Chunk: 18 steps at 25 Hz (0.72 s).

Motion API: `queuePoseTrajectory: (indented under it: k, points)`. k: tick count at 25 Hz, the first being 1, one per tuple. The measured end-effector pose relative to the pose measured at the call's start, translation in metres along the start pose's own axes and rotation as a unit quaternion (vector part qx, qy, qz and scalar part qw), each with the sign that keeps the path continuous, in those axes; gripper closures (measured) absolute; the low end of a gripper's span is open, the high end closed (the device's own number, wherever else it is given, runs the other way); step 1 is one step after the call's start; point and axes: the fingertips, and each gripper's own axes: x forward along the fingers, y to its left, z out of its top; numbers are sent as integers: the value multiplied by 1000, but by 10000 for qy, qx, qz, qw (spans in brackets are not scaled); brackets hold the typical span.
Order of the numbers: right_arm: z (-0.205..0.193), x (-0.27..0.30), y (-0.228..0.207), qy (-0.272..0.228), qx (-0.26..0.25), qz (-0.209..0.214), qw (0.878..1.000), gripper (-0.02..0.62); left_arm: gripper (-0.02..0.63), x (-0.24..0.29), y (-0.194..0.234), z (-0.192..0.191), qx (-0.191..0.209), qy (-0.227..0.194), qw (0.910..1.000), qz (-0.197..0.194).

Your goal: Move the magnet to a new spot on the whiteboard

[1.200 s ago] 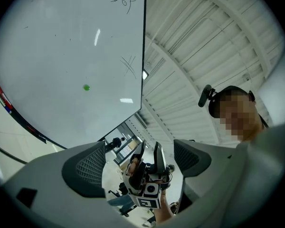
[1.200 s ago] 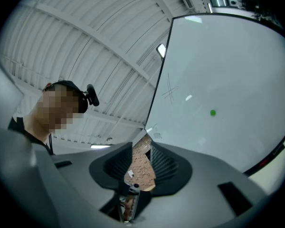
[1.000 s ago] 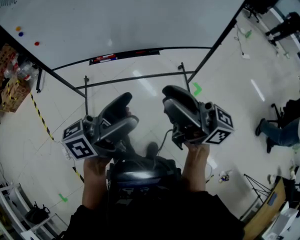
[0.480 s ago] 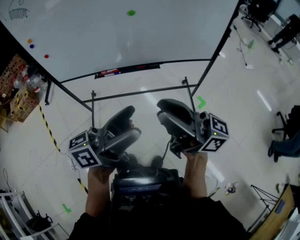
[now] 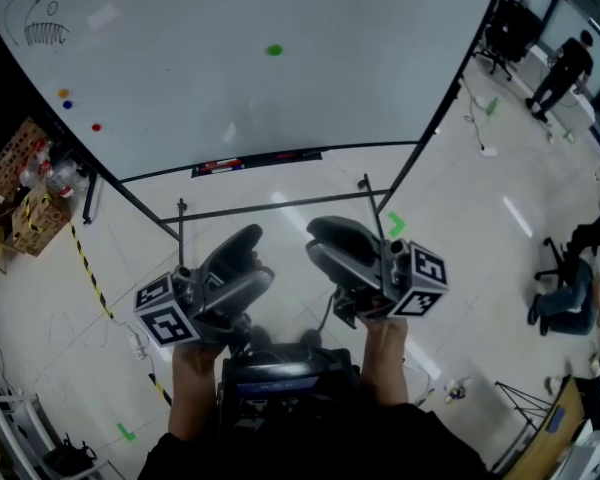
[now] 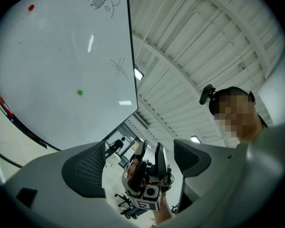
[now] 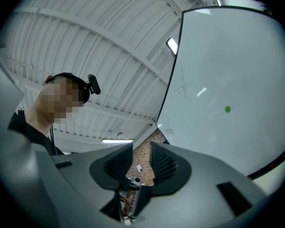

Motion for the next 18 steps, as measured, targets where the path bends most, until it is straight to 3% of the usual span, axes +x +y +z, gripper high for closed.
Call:
queuePoseTrajectory:
  k: [18]
  points:
    - [-30, 30, -26, 276, 190, -177, 9993, 465, 163, -30, 33, 21, -359, -184, 9992, 48]
